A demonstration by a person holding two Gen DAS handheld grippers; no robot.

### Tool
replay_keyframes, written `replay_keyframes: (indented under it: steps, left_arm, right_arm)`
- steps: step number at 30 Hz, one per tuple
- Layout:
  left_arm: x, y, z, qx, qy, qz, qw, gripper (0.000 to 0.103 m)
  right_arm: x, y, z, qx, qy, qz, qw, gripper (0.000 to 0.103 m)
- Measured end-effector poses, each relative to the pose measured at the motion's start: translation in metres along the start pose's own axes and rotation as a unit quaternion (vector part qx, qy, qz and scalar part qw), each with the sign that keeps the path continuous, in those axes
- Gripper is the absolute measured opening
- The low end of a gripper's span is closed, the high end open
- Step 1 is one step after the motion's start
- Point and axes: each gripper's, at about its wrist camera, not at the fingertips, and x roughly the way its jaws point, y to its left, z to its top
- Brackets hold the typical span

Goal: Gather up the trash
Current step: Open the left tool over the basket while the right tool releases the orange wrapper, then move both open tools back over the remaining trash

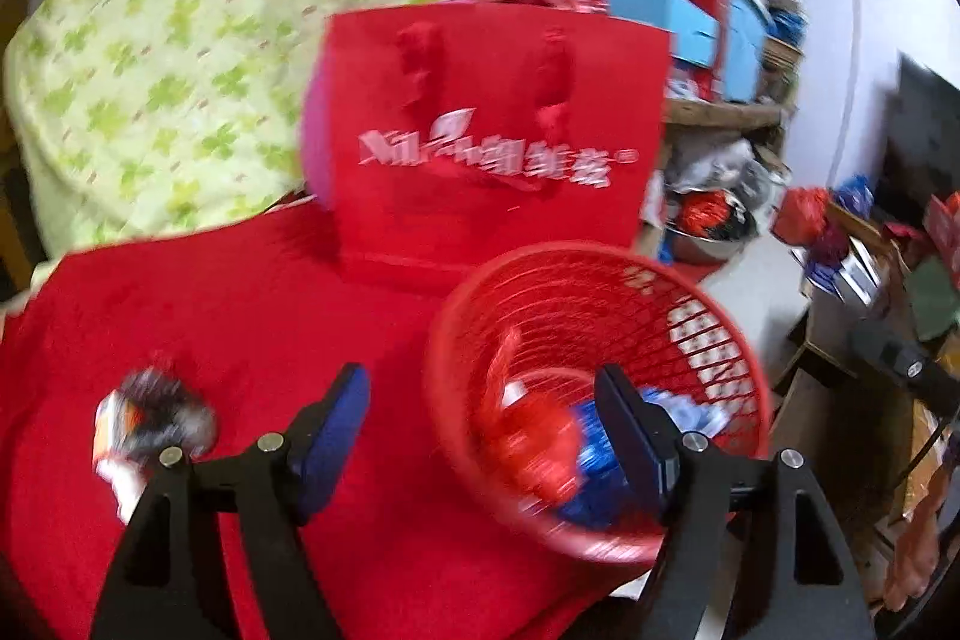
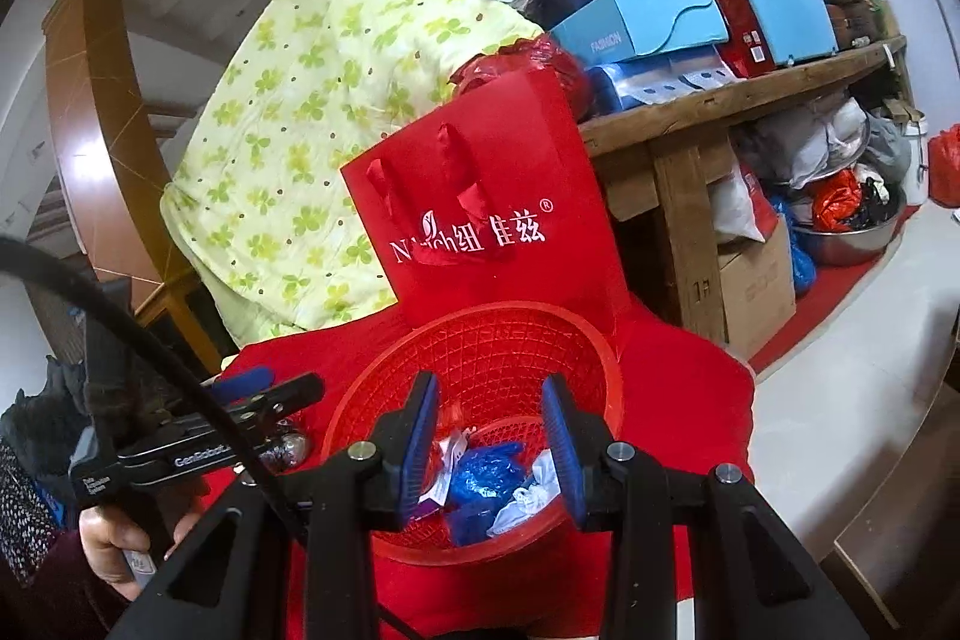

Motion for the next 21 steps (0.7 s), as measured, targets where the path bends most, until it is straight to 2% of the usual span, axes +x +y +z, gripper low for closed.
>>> replay_keyframes:
  steps: [1, 2, 6, 9, 12, 17, 21]
  left_arm:
    - [-0.005, 0.014, -0.009, -0.011, 0.001, 0.01, 0.9999, 0.078]
    - [-0.009, 0.025, -0.016, -0.02, 0.003, 0.019, 0.9996, 0.078]
    - [-0.034, 0.087, -0.054, -0.062, 0.007, 0.084, 0.9945, 0.078]
    - [-0.057, 0.142, -0.081, -0.099, 0.005, 0.155, 0.9831, 0.078]
    - [-0.076, 0.196, -0.104, -0.147, 0.003, 0.21, 0.9666, 0.078]
    - [-0.088, 0.248, -0.13, -0.2, 0.006, 0.243, 0.949, 0.078]
    - [-0.085, 0.273, -0.144, -0.221, 0.007, 0.237, 0.9459, 0.078]
  right_arm:
    - [0.001, 0.004, 0.0, -0.001, 0.002, 0.005, 1.0, 0.047]
    - [0.002, 0.009, -0.001, -0.003, 0.002, 0.013, 1.0, 0.056]
    - [0.009, 0.046, -0.006, -0.033, -0.001, 0.059, 0.998, 0.058]
    - [0.018, 0.087, -0.014, -0.069, 0.003, 0.103, 0.992, 0.058]
    - [0.03, 0.13, -0.025, -0.104, 0.015, 0.137, 0.985, 0.058]
    - [0.07, 0.197, -0.057, -0.14, 0.072, 0.187, 0.97, 0.059]
    - [0.117, 0.239, -0.086, -0.171, 0.118, 0.195, 0.959, 0.059]
